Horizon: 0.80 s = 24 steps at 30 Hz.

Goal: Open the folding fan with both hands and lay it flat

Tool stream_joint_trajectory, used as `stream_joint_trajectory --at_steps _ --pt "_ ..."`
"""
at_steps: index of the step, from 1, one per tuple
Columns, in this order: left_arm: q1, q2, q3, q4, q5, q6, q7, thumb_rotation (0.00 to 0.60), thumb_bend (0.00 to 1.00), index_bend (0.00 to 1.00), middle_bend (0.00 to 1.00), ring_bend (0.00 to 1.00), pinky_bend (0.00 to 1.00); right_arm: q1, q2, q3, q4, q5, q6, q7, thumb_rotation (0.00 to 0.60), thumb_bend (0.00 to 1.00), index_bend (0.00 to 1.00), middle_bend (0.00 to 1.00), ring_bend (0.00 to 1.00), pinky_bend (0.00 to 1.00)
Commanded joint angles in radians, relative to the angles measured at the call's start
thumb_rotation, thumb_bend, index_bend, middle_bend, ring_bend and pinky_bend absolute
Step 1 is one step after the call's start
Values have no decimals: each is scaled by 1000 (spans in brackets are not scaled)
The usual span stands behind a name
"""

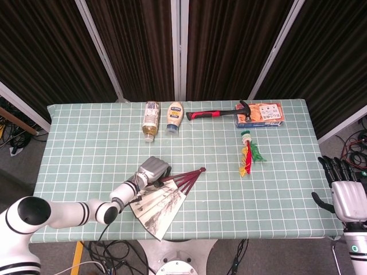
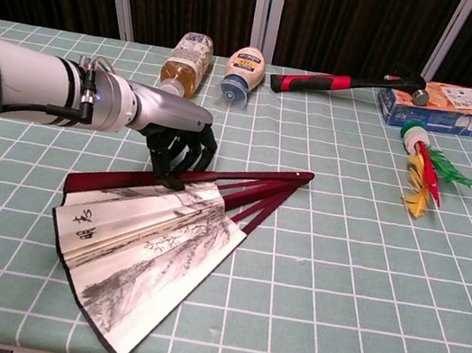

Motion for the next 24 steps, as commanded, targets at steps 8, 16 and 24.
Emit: stream_joint_trajectory --at_steps 8,16,24 --pt "45 93 -29 -106 63 62 -29 600 388 552 682 666 622 11 9 -12 -6 -32 -18 39 600 159 7 68 0 0" --pt "160 226 -92 -258 215 191 -188 600 404 596 716 688 665 60 40 -26 -29 -91 -80 208 600 197 19 79 0 2" --pt "293 308 -123 -345 463 324 -447 600 405 603 722 690 668 173 63 -52 -47 -160 -240 530 600 281 152 165 1 80"
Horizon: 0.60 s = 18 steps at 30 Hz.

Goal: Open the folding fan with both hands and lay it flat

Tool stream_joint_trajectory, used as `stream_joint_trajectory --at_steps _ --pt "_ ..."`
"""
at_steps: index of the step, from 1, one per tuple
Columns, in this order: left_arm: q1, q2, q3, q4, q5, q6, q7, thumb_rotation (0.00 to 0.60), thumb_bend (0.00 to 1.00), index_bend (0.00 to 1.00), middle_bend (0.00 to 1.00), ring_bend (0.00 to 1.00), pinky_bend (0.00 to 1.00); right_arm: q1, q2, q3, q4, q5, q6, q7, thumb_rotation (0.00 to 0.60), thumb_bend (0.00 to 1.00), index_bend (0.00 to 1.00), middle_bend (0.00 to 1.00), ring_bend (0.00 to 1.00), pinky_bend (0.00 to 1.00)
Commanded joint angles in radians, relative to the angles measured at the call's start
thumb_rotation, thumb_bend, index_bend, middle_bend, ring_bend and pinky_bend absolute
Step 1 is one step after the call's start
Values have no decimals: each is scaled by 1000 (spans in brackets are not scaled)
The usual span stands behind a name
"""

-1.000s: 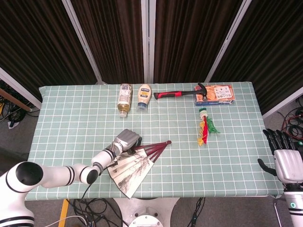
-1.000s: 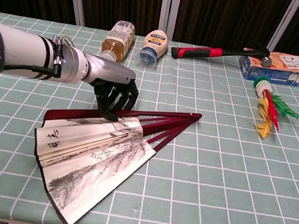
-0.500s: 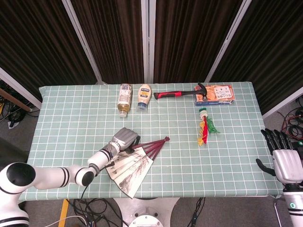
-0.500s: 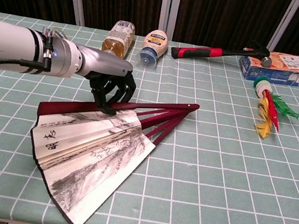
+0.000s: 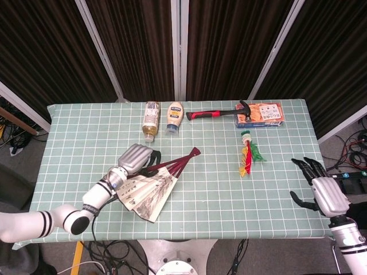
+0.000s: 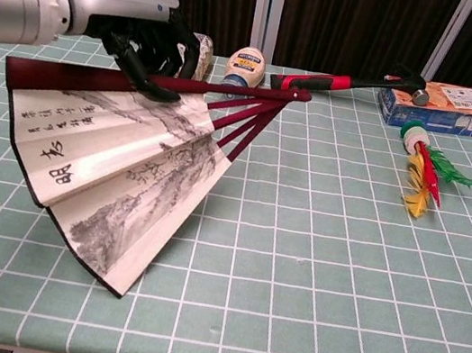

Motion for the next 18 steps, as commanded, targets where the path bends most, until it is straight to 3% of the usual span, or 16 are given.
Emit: stream_joint_trajectory --at_steps 1,9,18 --pt "75 43 -20 -47 135 85 -136 600 406 604 723 690 668 89 16 -20 -15 -58 -112 187 600 281 161 171 2 87" --pt "175 74 -51 -82 331 282 -380 600 407 607 729 691 672 224 27 -36 -26 -130 -223 521 600 280 230 218 55 132" --pt "221 139 -117 -156 401 397 -561 600 405 608 728 691 674 378 46 12 -45 -112 -342 605 600 280 240 220 55 135"
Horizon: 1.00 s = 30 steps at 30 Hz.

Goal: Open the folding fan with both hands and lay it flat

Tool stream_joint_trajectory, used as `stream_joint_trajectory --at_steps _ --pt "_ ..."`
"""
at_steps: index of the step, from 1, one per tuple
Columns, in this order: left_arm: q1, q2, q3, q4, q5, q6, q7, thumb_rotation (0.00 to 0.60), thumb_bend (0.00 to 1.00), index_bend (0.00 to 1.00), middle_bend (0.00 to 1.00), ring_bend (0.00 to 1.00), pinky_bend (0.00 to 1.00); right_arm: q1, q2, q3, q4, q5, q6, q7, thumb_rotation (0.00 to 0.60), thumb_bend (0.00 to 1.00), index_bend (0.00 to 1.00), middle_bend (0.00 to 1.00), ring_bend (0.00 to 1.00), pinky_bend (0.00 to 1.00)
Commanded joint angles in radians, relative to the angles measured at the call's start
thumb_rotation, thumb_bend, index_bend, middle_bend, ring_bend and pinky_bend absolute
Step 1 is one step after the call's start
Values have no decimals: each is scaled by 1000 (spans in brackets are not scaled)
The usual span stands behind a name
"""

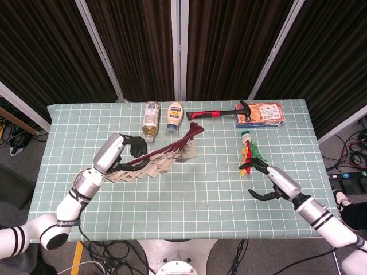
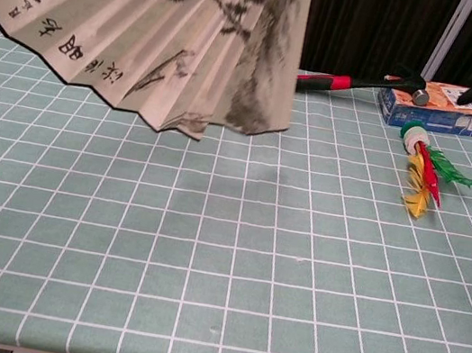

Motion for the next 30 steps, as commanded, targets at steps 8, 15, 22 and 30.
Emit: stream_joint_trajectory --at_steps 8,15,22,30 --pt "15 42 -48 -72 41 31 -20 600 404 607 724 691 674 139 -32 92 -8 121 -120 -39 600 280 240 222 55 140" --pt "12 50 -59 -109 56 31 5 600 404 607 724 691 672 200 -68 124 -24 192 -189 -80 600 278 241 215 55 140" --pt "5 50 -65 -133 71 27 36 600 404 607 724 691 669 272 -87 152 -35 237 -275 -103 600 289 242 208 55 140" --pt "3 54 -68 -145 76 24 52 600 404 607 724 691 667 338 -114 179 -35 290 -354 -137 600 333 248 214 55 140"
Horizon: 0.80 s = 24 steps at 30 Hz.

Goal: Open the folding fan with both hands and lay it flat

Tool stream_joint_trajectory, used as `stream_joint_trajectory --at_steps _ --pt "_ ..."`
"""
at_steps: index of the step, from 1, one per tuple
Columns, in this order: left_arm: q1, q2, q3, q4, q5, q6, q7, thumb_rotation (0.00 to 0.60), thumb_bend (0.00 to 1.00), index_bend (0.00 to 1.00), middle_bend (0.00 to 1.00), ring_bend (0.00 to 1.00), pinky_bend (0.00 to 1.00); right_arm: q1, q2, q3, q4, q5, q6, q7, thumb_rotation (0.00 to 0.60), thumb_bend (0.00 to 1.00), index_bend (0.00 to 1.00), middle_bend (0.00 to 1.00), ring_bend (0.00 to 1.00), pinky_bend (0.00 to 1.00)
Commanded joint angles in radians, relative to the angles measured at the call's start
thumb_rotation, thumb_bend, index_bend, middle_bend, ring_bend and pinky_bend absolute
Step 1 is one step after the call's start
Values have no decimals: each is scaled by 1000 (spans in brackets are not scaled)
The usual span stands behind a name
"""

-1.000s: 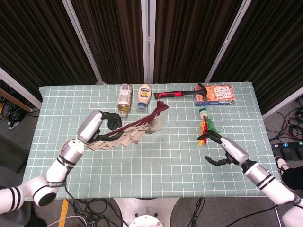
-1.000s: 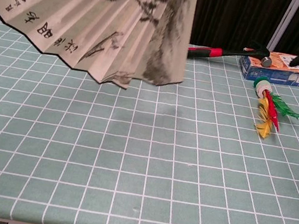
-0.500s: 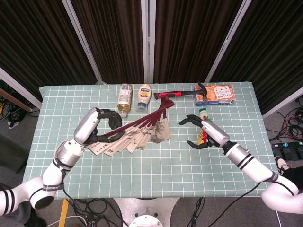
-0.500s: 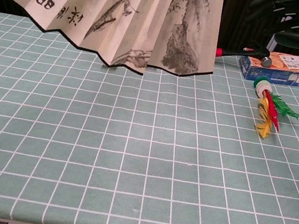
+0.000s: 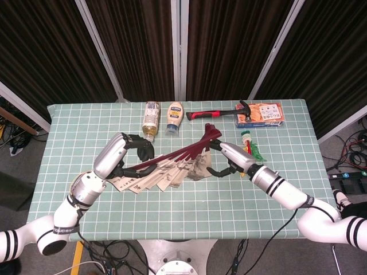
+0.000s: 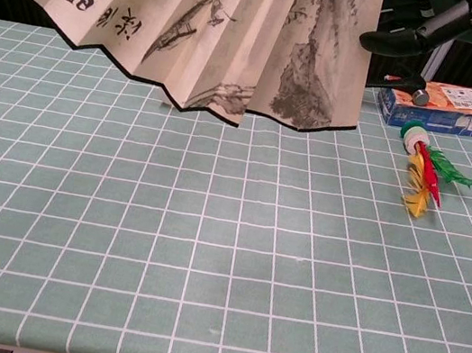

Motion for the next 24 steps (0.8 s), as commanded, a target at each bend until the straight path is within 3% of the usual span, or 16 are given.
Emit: stream_joint_trajectory --at_steps 1,5,9,11,15,24 --pt "0 0 -2 0 -1 0 1 600 403 607 724 691 666 24 -14 8 -4 15 -36 -3 600 344 257 215 55 140" --pt "1 1 -3 1 -1 1 -4 600 404 607 724 691 666 43 -35 12 4 31 -51 -33 600 475 322 225 56 141" --pt "6 7 3 4 4 1 -8 600 404 607 724 691 665 51 -58 20 12 70 -48 -83 600 641 474 266 91 140" --pt "9 11 7 11 4 -1 -5 600 404 607 724 691 665 51 -62 23 20 89 -38 -120 600 678 549 286 104 141" --pt "26 23 35 41 14 -6 17 600 404 607 724 691 664 32 -63 18 26 138 13 -254 600 693 634 313 125 144" --pt "45 -8 94 159 42 -17 193 600 404 607 723 691 655 -31 -93 -10 25 200 240 -714 600 689 641 310 126 144"
